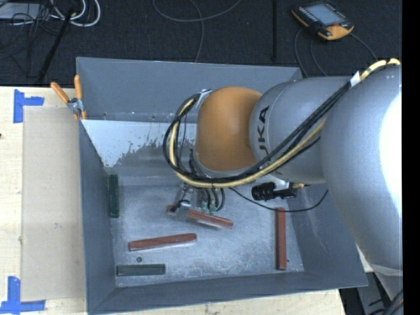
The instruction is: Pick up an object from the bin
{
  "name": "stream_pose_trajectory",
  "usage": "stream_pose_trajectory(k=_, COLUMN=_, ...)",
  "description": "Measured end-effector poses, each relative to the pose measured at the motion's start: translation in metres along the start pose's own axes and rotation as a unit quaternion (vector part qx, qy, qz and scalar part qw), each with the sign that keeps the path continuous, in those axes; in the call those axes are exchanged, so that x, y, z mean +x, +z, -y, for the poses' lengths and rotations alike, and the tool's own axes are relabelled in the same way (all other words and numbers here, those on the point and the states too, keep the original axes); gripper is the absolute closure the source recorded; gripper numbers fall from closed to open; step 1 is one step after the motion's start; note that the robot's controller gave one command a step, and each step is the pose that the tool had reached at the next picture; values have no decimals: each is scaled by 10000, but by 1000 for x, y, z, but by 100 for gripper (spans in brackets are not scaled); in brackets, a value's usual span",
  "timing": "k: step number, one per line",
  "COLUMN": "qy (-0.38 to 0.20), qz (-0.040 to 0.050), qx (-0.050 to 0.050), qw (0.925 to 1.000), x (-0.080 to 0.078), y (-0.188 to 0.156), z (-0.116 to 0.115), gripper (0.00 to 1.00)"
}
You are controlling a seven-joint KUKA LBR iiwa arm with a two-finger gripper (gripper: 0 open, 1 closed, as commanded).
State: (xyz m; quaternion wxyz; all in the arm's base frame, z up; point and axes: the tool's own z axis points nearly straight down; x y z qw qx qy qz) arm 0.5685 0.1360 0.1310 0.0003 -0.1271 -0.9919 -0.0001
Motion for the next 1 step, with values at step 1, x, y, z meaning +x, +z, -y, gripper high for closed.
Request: stream_pose_trajectory(k=1, qy=-1, qz=-1, qx=1, qw=10000, x=0, y=-11, z=0, gripper=100)
